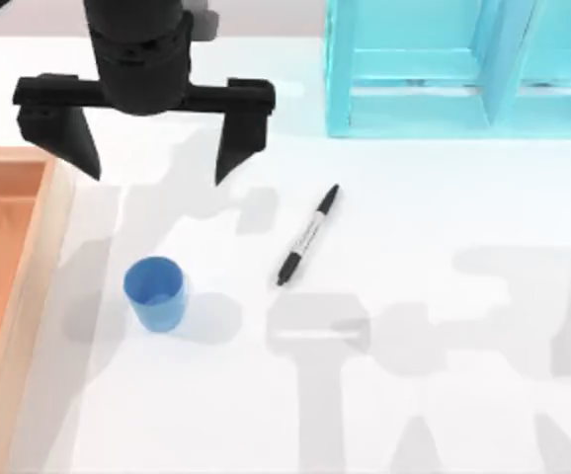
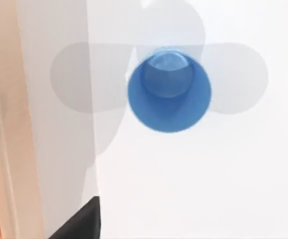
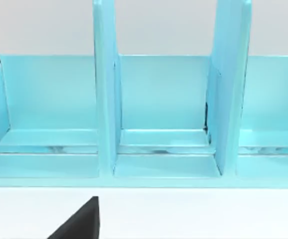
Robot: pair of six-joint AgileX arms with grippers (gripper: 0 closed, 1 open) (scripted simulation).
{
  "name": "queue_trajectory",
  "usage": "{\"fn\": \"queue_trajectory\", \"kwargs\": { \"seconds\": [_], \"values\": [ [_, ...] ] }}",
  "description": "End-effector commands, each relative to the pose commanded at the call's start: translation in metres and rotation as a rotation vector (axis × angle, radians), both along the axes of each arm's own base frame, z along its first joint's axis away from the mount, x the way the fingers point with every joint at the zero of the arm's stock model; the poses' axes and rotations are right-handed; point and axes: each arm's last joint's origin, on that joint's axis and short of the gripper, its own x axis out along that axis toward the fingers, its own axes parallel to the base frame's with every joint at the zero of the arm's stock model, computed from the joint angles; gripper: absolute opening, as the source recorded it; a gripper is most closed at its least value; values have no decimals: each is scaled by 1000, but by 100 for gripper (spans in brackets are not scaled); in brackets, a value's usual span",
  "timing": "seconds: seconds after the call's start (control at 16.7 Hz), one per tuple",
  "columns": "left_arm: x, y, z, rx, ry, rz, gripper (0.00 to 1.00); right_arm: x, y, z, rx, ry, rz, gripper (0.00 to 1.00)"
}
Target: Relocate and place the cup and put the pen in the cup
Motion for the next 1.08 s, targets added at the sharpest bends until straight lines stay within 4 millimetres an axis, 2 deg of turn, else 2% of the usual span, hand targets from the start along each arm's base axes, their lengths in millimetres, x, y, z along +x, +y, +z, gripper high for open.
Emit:
{"fn": "queue_trajectory", "kwargs": {
  "seconds": [0.54, 1.08],
  "values": [
    [27, -50, -42, 50, -10, -155, 100, 0, 0, 0, 0, 0, 0, 100],
    [43, -103, -87, 94, -52, -320, 100, 0, 0, 0, 0, 0, 0, 100]
  ]
}}
